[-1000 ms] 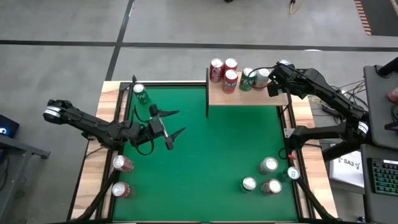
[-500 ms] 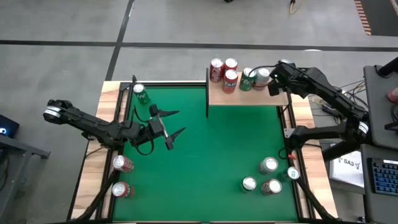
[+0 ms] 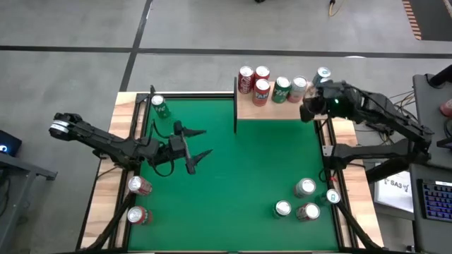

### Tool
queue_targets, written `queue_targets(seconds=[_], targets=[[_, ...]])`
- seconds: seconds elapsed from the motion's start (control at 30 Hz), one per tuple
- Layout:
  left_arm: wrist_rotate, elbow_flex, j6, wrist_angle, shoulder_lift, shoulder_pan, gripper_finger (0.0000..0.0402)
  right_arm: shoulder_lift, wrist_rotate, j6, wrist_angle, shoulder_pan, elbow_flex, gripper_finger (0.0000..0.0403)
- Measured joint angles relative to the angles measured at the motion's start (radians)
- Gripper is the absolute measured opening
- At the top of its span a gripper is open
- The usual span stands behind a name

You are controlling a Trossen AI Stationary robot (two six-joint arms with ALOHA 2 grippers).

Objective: Place canned beverage on shelf
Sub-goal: Put the left red-white soda can on the shelf aligned with the other red-white soda can

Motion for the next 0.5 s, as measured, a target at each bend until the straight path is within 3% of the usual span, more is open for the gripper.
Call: queue_targets(seconds=[0.17,0.33,0.5], targets=[[0.209,-0.003,-0.159,-0.002,0.000,-0.020,0.0316,-0.039,0.000,-0.038,0.235,0.187,-0.105,0.0009],[0.223,0.005,-0.336,-0.024,0.008,-0.064,0.0316,-0.025,0.000,-0.069,0.391,0.336,-0.181,0.0009],[0.221,0.059,-0.454,-0.054,0.096,-0.111,0.0316,0.014,0.000,-0.073,0.415,0.433,-0.197,0.0009]])
